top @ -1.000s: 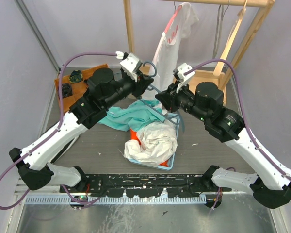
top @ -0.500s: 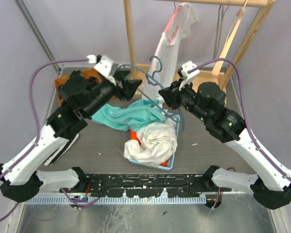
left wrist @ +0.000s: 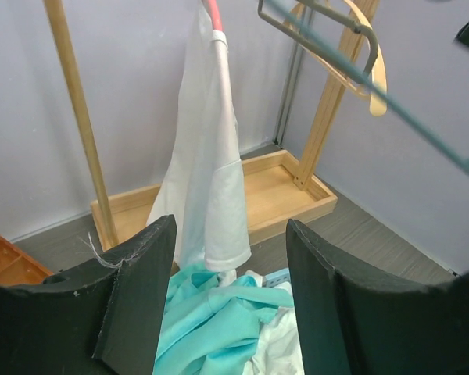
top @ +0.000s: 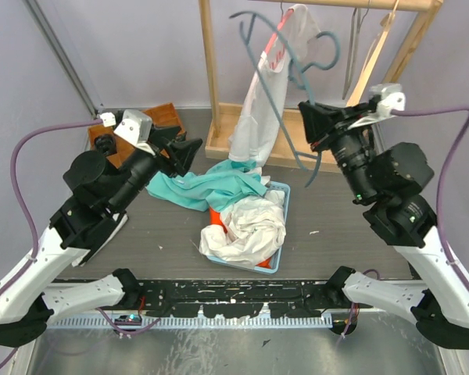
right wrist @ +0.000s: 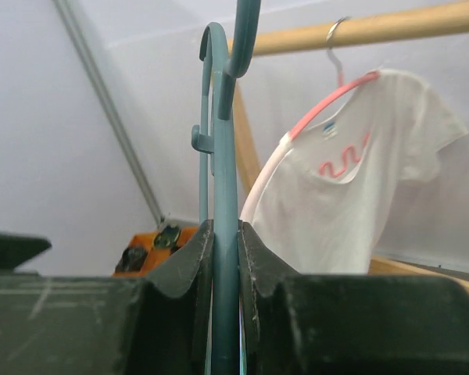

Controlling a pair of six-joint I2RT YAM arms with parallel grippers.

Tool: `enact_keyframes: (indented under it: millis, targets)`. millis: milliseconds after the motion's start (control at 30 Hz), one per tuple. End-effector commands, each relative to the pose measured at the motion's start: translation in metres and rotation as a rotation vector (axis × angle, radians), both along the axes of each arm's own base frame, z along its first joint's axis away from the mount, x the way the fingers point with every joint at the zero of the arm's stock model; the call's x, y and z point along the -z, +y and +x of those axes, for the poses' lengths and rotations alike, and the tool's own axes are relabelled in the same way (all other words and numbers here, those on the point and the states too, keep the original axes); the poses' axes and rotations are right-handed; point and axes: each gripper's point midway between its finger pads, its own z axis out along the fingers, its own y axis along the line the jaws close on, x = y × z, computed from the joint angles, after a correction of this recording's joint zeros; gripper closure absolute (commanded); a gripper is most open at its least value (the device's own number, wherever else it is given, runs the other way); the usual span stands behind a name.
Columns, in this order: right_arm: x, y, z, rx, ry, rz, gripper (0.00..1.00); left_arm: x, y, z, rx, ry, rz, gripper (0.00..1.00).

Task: Remove the t-shirt from the hanger
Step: Place the hanger on the clothesline.

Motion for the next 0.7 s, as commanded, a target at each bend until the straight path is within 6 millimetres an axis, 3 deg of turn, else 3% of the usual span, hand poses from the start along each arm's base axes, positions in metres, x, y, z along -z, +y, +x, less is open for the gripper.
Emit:
enact_keyframes:
  millis: [0,200,533,667]
  targets:
    - [-0.043,-0.05,0.001,0.21,-0.035,0.146,0.99,0.005,0.003,-0.002,-0.005,0.021,-0.016,0.35]
    - [-0.022,-0.079,0.001,0.345,0.044,0.179,0.99,0.015,0.001,0.0,-0.01,0.04,-0.004,0.35]
    - [0.014,-0.09,0.012,0.465,0.171,0.142,0.99,0.025,-0.004,0.0,0.008,0.061,-0.006,0.35]
    - [0.019,-0.09,0.021,0.514,0.186,0.104,0.99,0.028,-0.007,0.0,0.018,0.07,-0.005,0.35]
